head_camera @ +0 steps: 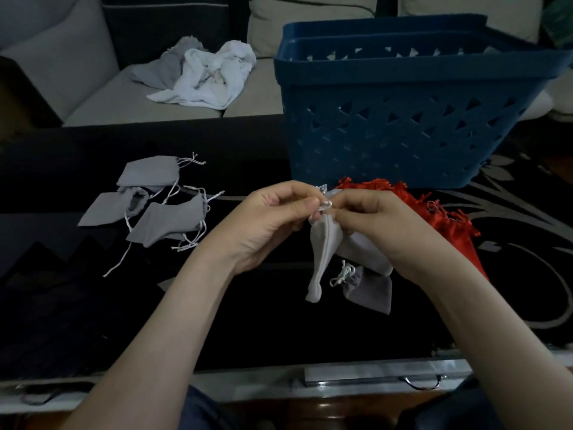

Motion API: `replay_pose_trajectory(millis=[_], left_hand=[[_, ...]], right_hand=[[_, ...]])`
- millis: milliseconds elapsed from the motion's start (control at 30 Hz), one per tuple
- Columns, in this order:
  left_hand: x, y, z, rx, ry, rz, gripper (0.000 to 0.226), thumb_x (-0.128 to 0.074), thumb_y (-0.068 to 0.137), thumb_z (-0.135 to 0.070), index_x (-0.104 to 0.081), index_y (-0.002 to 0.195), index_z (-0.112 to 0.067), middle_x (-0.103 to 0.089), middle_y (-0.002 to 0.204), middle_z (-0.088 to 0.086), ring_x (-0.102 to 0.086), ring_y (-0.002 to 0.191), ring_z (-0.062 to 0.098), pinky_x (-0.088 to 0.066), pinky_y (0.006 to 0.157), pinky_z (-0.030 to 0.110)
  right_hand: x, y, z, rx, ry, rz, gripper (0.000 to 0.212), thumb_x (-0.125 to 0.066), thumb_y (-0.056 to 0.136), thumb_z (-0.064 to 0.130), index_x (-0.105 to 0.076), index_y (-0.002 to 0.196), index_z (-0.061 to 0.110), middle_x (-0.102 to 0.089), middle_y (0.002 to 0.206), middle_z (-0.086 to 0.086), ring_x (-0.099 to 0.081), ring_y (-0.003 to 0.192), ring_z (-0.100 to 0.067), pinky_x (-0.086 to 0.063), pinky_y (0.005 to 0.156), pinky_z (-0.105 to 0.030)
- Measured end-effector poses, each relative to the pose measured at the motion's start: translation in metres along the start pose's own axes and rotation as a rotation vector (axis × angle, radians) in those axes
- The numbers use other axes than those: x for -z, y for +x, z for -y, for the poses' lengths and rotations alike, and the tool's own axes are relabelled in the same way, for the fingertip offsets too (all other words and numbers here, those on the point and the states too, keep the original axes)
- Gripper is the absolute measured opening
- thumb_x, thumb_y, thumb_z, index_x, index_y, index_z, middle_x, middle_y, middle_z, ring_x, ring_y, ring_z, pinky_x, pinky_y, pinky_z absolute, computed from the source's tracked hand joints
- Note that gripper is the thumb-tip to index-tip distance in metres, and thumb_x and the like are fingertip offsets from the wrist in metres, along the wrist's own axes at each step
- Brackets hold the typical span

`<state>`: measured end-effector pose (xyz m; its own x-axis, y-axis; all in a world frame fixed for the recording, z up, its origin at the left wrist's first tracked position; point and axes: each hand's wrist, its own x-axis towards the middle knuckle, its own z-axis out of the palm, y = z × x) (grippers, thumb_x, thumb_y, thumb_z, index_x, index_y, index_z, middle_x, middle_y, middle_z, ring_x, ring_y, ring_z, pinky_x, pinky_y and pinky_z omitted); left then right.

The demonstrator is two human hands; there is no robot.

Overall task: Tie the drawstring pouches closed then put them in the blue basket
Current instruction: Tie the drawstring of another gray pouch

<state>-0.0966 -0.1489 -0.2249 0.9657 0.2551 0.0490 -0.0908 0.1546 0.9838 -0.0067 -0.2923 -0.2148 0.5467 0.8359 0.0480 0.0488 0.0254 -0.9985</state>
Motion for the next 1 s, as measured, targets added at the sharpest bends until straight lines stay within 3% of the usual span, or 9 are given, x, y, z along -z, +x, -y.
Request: replay_pose_trajectory(millis=[167,267,367,467,600,700,833,900,1000], left_hand=[[0.004,0.002,-0.003,0.018,-0.034,0.057,0.011,-0.059,0.076,-0.008,-0.067,0.083,-0.004,-0.067,0.074,0.000,-0.059,0.071,0.007,-0.049,0.073,0.015],[0.007,0.002,-0.004,0.042,-0.012,0.094,0.005,-0.067,0.074,-0.015,-0.072,0.074,-0.013,-0.064,0.070,-0.001,-0.056,0.069,0.005,-0.043,0.070,0.018],[0.008,0.001,-0.004,0.065,-0.003,0.097,0.014,-0.067,0.068,-0.026,-0.067,0.069,-0.011,-0.061,0.066,-0.004,-0.053,0.064,0.003,-0.038,0.063,0.016],[0.009,0.000,-0.006,0.079,0.040,0.084,0.013,-0.069,0.073,-0.017,-0.062,0.072,-0.007,-0.062,0.067,-0.004,-0.054,0.063,0.002,-0.040,0.061,0.013],[0.006,-0.003,-0.010,0.071,0.155,0.031,0.008,-0.065,0.073,-0.008,-0.063,0.080,-0.004,-0.068,0.071,-0.002,-0.062,0.068,0.002,-0.046,0.066,0.011],[0.002,-0.003,-0.009,0.037,0.304,-0.028,0.006,-0.067,0.079,0.000,-0.066,0.081,-0.005,-0.069,0.077,0.001,-0.063,0.075,0.006,-0.048,0.072,0.013],[0.000,-0.001,-0.006,-0.045,0.623,-0.112,0.008,-0.069,0.083,-0.006,-0.068,0.081,-0.014,-0.064,0.078,0.015,-0.049,0.067,0.008,-0.040,0.066,0.018],[-0.003,-0.001,-0.005,-0.117,0.771,-0.134,0.008,-0.069,0.083,-0.008,-0.065,0.088,-0.013,-0.062,0.076,0.012,-0.043,0.059,0.000,-0.035,0.060,0.010],[-0.007,0.001,-0.004,-0.223,1.000,-0.151,0.019,-0.067,0.085,-0.009,-0.058,0.102,-0.010,-0.055,0.074,-0.004,-0.045,0.061,0.001,-0.035,0.060,0.008]], right_hand=[[0.001,0.001,0.001,0.022,-0.040,0.000,0.016,-0.055,0.089,-0.005,-0.064,0.097,-0.015,-0.070,0.085,-0.007,-0.064,0.073,0.001,-0.045,0.067,-0.008],[0.000,0.000,0.000,0.031,-0.056,0.014,0.015,-0.055,0.088,-0.006,-0.065,0.095,-0.015,-0.071,0.081,-0.003,-0.065,0.075,0.001,-0.045,0.068,-0.008],[0.000,0.000,-0.001,0.031,-0.065,0.009,0.015,-0.057,0.087,-0.004,-0.065,0.094,-0.015,-0.071,0.083,-0.006,-0.066,0.077,-0.003,-0.046,0.070,-0.009],[0.000,-0.001,0.000,0.024,-0.101,-0.003,0.013,-0.058,0.088,-0.002,-0.066,0.092,-0.012,-0.067,0.080,-0.004,-0.063,0.069,0.003,-0.044,0.065,-0.006],[0.002,0.002,-0.003,0.015,-0.288,-0.058,0.012,-0.063,0.088,0.009,-0.071,0.079,0.009,-0.064,0.076,-0.001,-0.058,0.070,0.001,-0.044,0.069,-0.011],[0.003,0.004,-0.007,0.055,-0.521,-0.116,0.015,-0.065,0.086,0.017,-0.071,0.073,0.022,-0.062,0.067,0.014,-0.054,0.066,0.006,-0.038,0.067,-0.010],[0.001,0.005,-0.005,0.095,-0.679,-0.167,0.011,-0.064,0.087,0.017,-0.072,0.079,0.022,-0.059,0.065,0.013,-0.052,0.066,0.004,-0.036,0.062,-0.008],[0.000,0.006,-0.005,0.103,-0.729,-0.188,0.011,-0.064,0.086,0.017,-0.071,0.080,0.022,-0.059,0.068,0.013,-0.053,0.071,0.000,-0.036,0.064,-0.008],[-0.001,0.009,-0.007,0.113,-0.812,-0.209,0.010,-0.063,0.087,0.018,-0.073,0.084,0.020,-0.055,0.068,0.018,-0.053,0.072,-0.003,-0.035,0.064,-0.008]])
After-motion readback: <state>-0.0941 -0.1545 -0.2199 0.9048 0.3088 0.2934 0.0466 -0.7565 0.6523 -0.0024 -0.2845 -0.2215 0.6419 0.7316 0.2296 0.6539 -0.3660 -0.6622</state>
